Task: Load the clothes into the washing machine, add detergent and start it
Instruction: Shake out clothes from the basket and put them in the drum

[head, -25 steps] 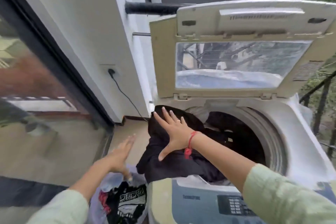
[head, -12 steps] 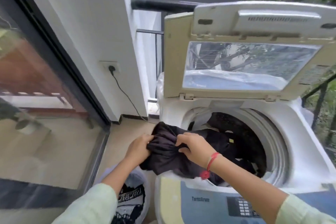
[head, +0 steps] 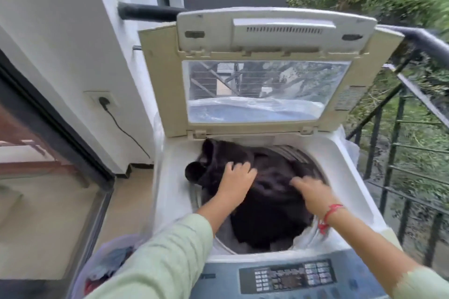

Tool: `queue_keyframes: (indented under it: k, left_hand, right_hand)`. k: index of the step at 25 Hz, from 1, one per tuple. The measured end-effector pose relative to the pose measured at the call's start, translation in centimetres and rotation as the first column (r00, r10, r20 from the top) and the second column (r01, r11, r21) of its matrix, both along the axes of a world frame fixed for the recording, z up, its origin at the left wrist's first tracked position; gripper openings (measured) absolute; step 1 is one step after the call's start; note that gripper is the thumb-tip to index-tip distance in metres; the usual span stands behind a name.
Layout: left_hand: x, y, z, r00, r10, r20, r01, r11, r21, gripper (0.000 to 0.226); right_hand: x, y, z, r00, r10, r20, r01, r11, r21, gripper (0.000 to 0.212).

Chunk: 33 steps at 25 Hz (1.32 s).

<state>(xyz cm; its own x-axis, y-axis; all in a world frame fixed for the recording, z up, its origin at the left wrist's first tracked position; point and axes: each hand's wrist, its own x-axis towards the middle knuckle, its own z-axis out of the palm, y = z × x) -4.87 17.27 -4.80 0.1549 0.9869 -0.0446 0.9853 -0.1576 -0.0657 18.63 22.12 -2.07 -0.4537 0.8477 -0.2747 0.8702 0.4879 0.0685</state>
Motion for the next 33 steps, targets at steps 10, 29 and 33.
queue_keyframes:
  k: [10,29,33]
  left_hand:
    - [-2.1,-3.2,-4.7,0.93,0.265,0.254,-0.062,0.795,-0.604,0.027]
    - [-31.6,-43.3,-6.6,0.131,0.756,0.641,-0.86,0.408,-0.306,0.02]
    - [-36.7,-47.0,-11.6,0.161,0.904,0.395,-0.745,0.374,-0.552,0.046]
  right_hand:
    - [-2.8,1.0,-3.9,0.999,-0.017,-0.044,-0.009,0.856,-0.517,0.038]
    - [-40.1,-27.1,0.5,0.663,-0.245,-0.708,-0.372,0.713,-0.595,0.018]
    - [-44.9,-29.9,-7.1,0.837,-0.247,-0.488,-0.215,0.673,-0.708,0.023]
